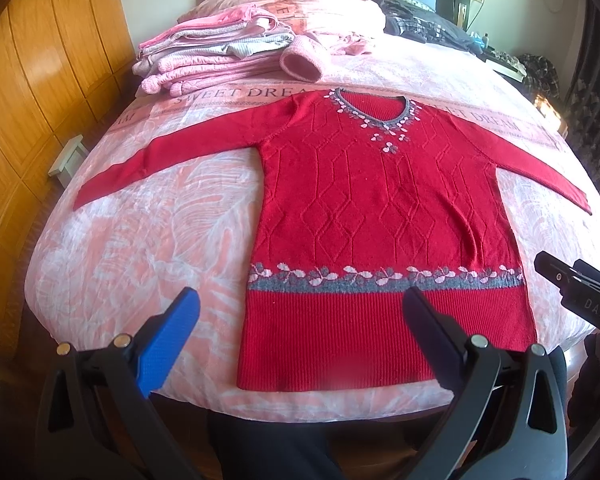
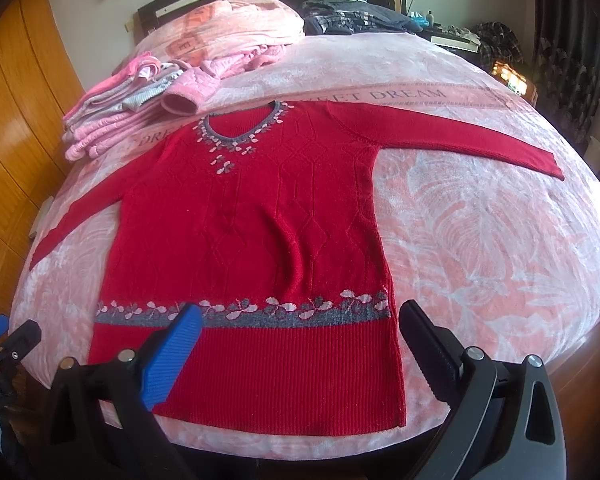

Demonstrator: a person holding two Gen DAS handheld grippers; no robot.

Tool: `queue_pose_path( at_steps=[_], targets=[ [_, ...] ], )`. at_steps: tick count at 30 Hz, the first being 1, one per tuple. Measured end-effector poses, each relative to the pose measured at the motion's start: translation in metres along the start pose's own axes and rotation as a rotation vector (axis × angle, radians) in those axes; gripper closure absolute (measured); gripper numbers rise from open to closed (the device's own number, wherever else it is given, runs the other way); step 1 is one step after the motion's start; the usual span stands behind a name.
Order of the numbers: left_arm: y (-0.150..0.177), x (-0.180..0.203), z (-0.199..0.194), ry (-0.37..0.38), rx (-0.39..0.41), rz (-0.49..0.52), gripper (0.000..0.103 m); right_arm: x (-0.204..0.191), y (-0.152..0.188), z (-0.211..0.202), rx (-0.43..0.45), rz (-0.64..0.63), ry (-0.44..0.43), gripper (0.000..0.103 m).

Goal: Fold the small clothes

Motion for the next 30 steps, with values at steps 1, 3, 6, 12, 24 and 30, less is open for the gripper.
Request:
queue_pose_path(
  at_steps=[1,3,6,12,24,30],
  targets=[
    [0.000,0.000,-0.001,-0.001,0.001,0.000,0.003,0.000,0.000,0.000,0.000,0.001,-0.001,0.004],
    [0.000,0.000,-0.001,-0.001,0.001,0.000,0.003,0.000,0.000,0.000,0.000,0.000,0.001,0.004],
    [-0.001,0.001,-0.001,0.000,-0.001,0.000,0.003,0.001,0.000,0.000,-0.001,0.002,-0.001,0.004],
    [-0.002,0.003,-0.001,0.002,-0.004,0.003,0.003,0.001,0.000,0.001,-0.002,0.007,-0.003,0.004],
    [-0.006,0.007,0.010,0.007,0.008,-0.002,0.003,0.008,-0.003,0.011,0.009,0.008,-0.031,0.004],
    [-0.042,0.025,0.052,0.138,0.023,-0.022,0.003,0.053,-0.036,0.029,0.079,-0.022,-0.051,0.004]
  ],
)
Point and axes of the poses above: each gripper's, at about its wrist camera, not at the fingertips, and z roughly the way its jaws point, x to its right, y to its underside, the point moved 2 cm from there along z, roughly the way its jaws point, and after that the axes turned 4 degrees about y, right-handed, at the moved point
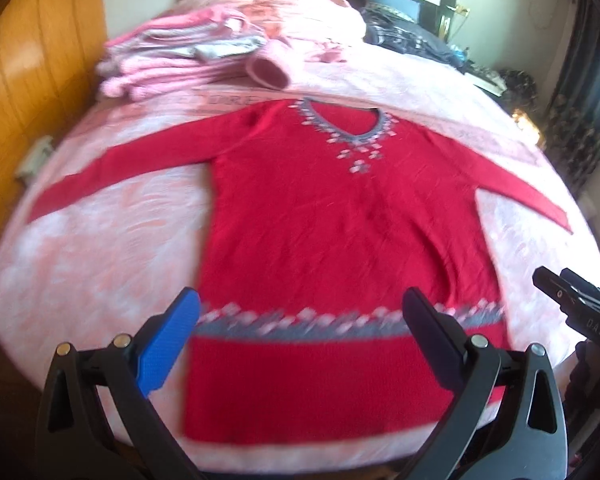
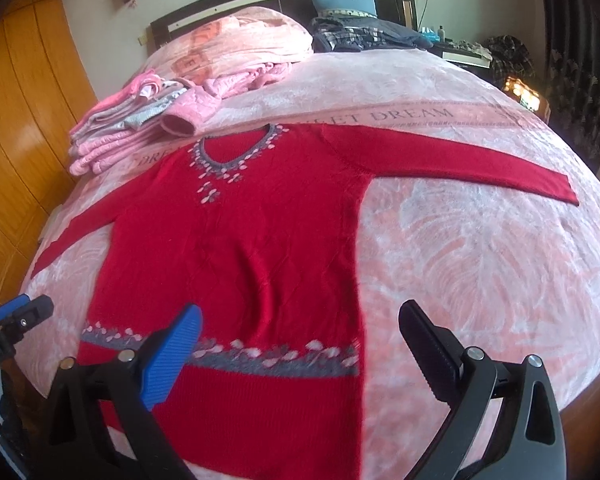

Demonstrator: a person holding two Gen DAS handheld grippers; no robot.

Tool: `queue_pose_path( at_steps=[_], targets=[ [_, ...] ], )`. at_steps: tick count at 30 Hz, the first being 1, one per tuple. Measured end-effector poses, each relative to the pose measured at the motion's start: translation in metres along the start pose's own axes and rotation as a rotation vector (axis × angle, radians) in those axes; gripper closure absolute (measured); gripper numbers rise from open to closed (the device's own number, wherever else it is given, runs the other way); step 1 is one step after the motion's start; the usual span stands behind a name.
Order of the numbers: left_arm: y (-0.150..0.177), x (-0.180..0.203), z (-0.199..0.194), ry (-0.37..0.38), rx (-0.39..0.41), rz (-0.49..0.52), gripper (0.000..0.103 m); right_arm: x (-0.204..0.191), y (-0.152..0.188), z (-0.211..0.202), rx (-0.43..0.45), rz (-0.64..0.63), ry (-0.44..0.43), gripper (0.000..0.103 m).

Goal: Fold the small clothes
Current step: 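Move the right tool to the sweater sleeve cuff and grasp it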

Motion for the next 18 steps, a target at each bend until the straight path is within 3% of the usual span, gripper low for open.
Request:
queue_pose_path(
  at_steps=[4,7,9,13,18],
  targets=[
    [-0.048,0.026,0.046,-0.003,-0.024,-0.010,0.003,0.073,-0.047,0.030,-0.042,0.059,0.028,0.004],
    [-0.089,0.054,0.083,0.029,-0.035,-0.038,0.003,0.150,-0.089,0.063,-0.083,0.142,0.087,0.004],
    [-0.107,0.071,0.102,0.010,-0.021,-0.022,0.003,0.196,-0.107,0.085,-0.104,0.181,0.124,0.004],
    [-0.139,0.113,0.144,0.007,-0.014,0.017,0.003,0.289,-0.131,0.134,-0.177,0.232,0.196,0.005],
    [-0.150,0.149,0.184,0.046,-0.042,0.026,0.003,0.387,-0.141,0.171,-0.247,0.317,0.259,0.006]
  ],
)
Point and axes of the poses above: each gripper's, at about its wrist camera, not at the fingertips, and z roughly the way its jaws point, x to its right, y to its underside, the point moved 2 cm from there along z, roughly the way its jaws point, and after that the axes turned 4 degrees about y, right-handed, at the moved point
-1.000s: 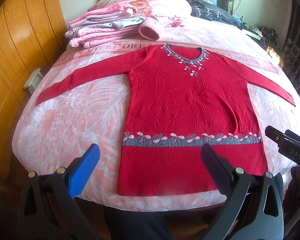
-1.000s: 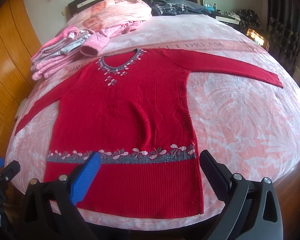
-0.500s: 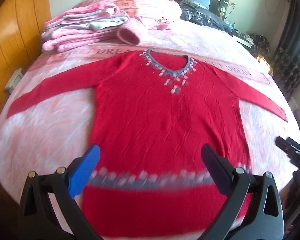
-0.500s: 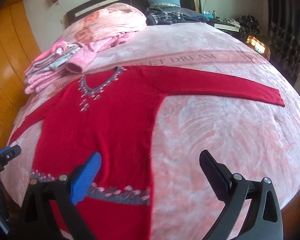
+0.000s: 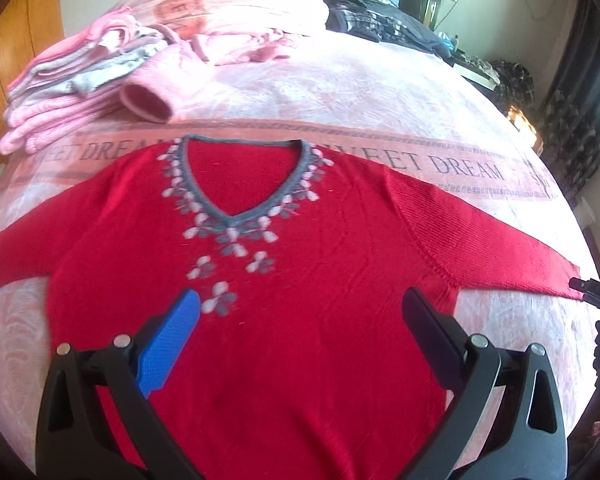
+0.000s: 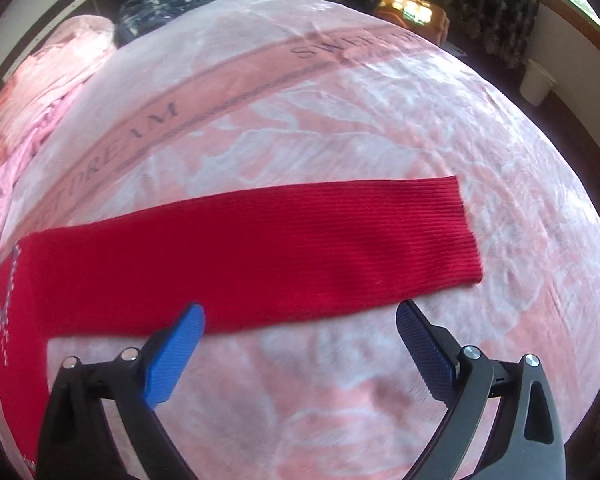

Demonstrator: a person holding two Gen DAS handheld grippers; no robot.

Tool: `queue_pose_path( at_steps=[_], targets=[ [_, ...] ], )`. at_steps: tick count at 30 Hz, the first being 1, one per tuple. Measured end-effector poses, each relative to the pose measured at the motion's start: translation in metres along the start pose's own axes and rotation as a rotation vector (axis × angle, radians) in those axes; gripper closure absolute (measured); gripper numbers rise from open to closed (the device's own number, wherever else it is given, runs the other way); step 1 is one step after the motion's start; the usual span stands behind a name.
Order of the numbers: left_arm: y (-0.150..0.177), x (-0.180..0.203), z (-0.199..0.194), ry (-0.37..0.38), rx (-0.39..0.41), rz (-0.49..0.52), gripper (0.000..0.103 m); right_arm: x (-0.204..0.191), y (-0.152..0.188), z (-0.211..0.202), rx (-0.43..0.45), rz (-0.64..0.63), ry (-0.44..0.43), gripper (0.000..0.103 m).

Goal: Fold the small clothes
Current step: 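Move the right tool to the sweater sleeve cuff and grasp it, then lift the sleeve cuff with the right tool and fold it across the sweater body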

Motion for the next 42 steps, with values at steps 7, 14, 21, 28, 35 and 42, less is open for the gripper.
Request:
queue_pose_path(
  at_steps=[7,14,21,28,35,42],
  targets=[
    [0.003,0.015,0.028,-0.027,-0.027,0.032,0.003,0.068,-0.027,0.037,-0.062,0.060,0.043,0.013],
    [0.006,0.013,0.038,-0.061,-0.039,0.045,0.003,0.088,-0.034,0.046,-0.080,0.102,-0.038,0.015],
    [0.011,0.013,0.039,-0.059,-0.045,0.051,0.003,0.097,-0.035,0.045,-0.062,0.088,-0.037,0.045],
    [0.014,0.009,0.035,-0.062,-0.047,0.052,0.003,0.084,-0.029,0.034,-0.038,0.059,-0.053,0.090],
    [0.012,-0.012,0.028,-0.080,-0.044,0.033,0.003,0.059,-0.032,0.023,0.012,0.016,-0.019,0.094],
    [0.010,-0.035,0.021,-0.105,-0.033,0.026,0.003,0.010,-0.024,0.002,0.062,-0.074,0.018,0.094]
  ],
)
Point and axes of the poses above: each gripper's, at about its wrist camera, not at the fingertips, and z roughly the way its jaws point, x to its right, y to its underside, the point moved 2 cm from there along z, roughly the way its jaws point, and after that the axes turned 4 degrees about y, right-handed, at the moved point
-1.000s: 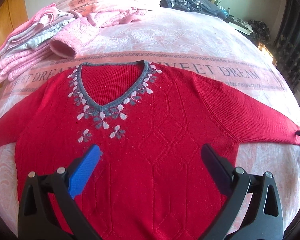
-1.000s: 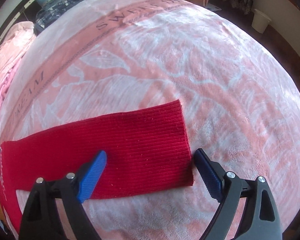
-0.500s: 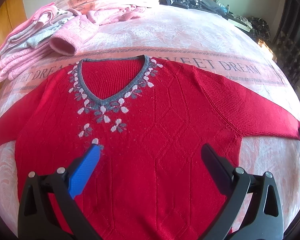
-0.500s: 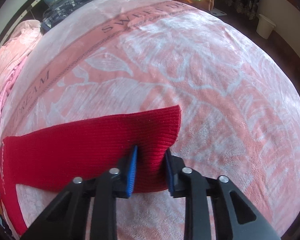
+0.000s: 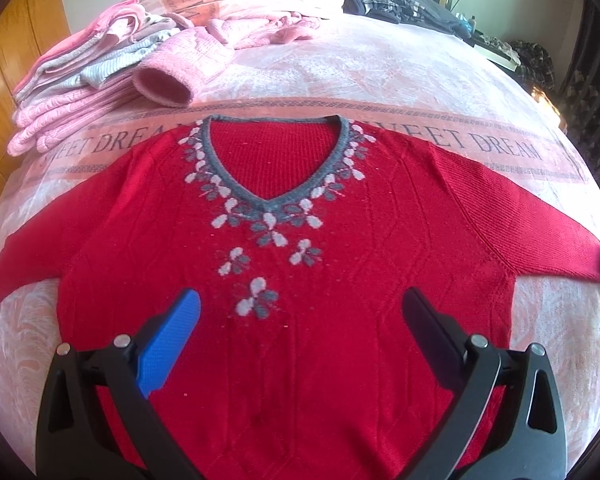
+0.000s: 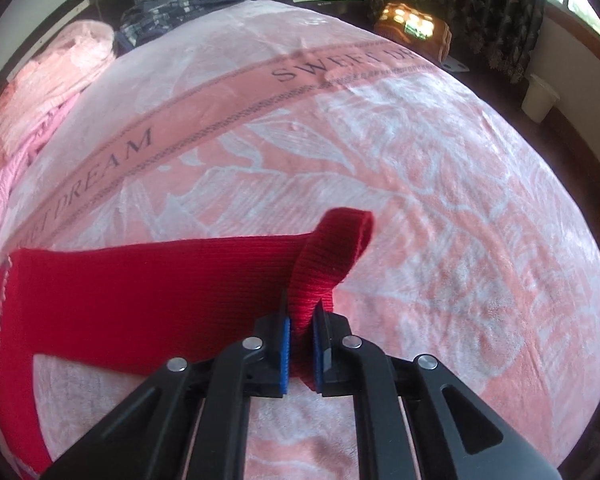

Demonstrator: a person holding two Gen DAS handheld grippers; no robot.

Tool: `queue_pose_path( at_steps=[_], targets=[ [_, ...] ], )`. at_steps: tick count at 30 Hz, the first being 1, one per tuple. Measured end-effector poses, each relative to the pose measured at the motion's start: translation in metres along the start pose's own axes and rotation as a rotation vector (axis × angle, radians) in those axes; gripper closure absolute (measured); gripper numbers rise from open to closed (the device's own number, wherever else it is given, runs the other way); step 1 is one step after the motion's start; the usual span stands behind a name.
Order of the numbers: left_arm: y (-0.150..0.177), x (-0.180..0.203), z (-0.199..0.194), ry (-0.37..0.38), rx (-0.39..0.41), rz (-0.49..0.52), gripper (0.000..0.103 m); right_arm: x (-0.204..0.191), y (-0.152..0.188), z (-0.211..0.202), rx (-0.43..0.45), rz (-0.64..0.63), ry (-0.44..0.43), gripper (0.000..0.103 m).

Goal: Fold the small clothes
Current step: 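Lift the sleeve cuff with the right tool and fold it across the sweater body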

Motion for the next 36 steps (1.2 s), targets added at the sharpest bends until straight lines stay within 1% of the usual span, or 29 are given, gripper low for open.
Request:
queue_pose_path(
  at_steps=[2,7,10,11,15,20,24,26,30,32,34,35,36],
  targets=[
    [0.000,-0.009,-0.001,-0.005,-0.001,-0.012,0.003,-0.027,0.004,-0.005,0.006,-0.068,0.009,0.095],
    [0.003,-0.027,-0.003,-0.005,-0.005,-0.038,0.003,-0.096,0.017,-0.016,0.004,-0.148,-0.077,0.095],
    [0.003,-0.035,-0.004,-0.006,-0.004,-0.044,0.003,-0.138,0.025,-0.022,0.004,-0.172,-0.160,0.095],
    [0.004,-0.038,-0.005,-0.003,-0.003,-0.045,0.003,-0.154,0.028,-0.026,0.004,-0.178,-0.202,0.095],
    [0.005,-0.044,-0.006,0.005,-0.006,-0.049,0.003,-0.226,0.039,-0.044,0.005,-0.223,-0.321,0.095],
    [0.008,-0.051,-0.007,0.013,-0.005,-0.049,0.003,-0.310,0.052,-0.056,-0.017,-0.279,-0.447,0.095],
    [0.009,-0.057,-0.007,0.016,-0.011,-0.051,0.003,-0.362,0.066,-0.059,-0.029,-0.330,-0.488,0.095],
    [0.009,-0.059,-0.007,0.017,-0.013,-0.050,0.003,-0.379,0.071,-0.053,-0.048,-0.350,-0.498,0.095],
    [0.008,-0.058,-0.007,0.030,-0.016,-0.045,0.003,-0.396,0.081,-0.036,-0.081,-0.377,-0.461,0.092],
    [0.006,-0.054,-0.007,0.044,-0.020,-0.041,0.003,-0.395,0.086,-0.031,-0.107,-0.369,-0.489,0.083],
    [0.004,-0.047,-0.006,0.061,-0.026,-0.038,0.003,-0.388,0.090,-0.032,-0.121,-0.356,-0.541,0.075],
    [0.002,-0.041,-0.005,0.077,-0.030,-0.033,0.003,-0.383,0.092,-0.036,-0.119,-0.343,-0.573,0.072],
    [0.001,-0.036,-0.005,0.085,-0.032,-0.029,0.003,-0.378,0.093,-0.041,-0.109,-0.330,-0.595,0.072]
  ],
)
Point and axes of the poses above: each gripper's, at about its wrist camera, not at the fingertips, and z roughly the way its jaws point, x to its right, y to its underside, the point moved 2 cm from there along z, roughly the way its jaws point, and after that the axes turned 4 degrees about y, right-handed, at the moved point
